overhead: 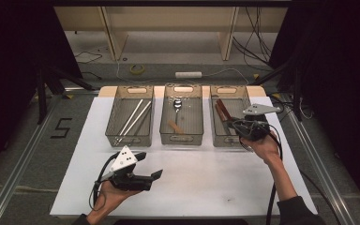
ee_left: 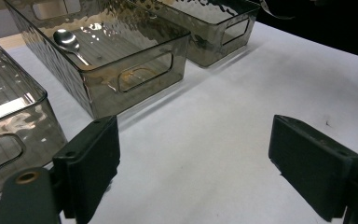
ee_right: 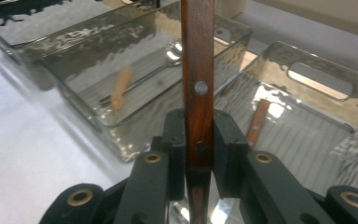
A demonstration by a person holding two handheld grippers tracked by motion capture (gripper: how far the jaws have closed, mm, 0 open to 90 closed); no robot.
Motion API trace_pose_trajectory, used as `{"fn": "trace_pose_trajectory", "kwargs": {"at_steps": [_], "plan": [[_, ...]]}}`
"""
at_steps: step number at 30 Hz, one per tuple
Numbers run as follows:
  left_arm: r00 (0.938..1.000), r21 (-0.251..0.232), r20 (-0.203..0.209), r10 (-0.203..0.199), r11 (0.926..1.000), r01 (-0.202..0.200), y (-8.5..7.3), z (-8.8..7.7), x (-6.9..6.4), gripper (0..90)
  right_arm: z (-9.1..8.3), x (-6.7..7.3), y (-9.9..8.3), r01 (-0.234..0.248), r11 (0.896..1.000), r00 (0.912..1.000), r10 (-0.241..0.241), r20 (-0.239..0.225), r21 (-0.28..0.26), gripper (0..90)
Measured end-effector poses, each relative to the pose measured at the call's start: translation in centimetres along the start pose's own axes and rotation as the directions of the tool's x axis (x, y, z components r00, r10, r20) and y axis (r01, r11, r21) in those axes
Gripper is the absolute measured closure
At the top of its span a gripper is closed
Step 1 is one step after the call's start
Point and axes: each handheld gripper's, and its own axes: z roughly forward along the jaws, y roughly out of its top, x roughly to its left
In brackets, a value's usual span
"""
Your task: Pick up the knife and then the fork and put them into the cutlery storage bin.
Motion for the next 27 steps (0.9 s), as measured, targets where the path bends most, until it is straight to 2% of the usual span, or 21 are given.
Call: {"fn": "trace_pose_trajectory", "kwargs": {"at_steps": [7, 17, 27], "plan": [[1.0000, 0.000, -0.002, 0.002, 1.0000, -0.002, 0.0, 0.0, 0.0, 16.0, 0.5, -1.1, 1.1, -0.045, 0.999, 0.9988, 0.045, 0.017, 0.003, 77.8], [1.0000, -0.010, -0.002, 0.002, 1.0000, -0.002, 0.0, 0.0, 0.0, 16.0, 1.9, -2.5, 2.8, -0.070, 0.997, 0.9964, 0.068, 0.050, 0.030, 77.8], [1.0000, -0.007, -0.003, 0.006, 1.0000, -0.006, 0.0, -0.1, 0.0, 16.0, 3.4, -3.2, 4.1, -0.093, 0.995, 0.9931, 0.090, 0.075, 0.041, 77.8]]}}
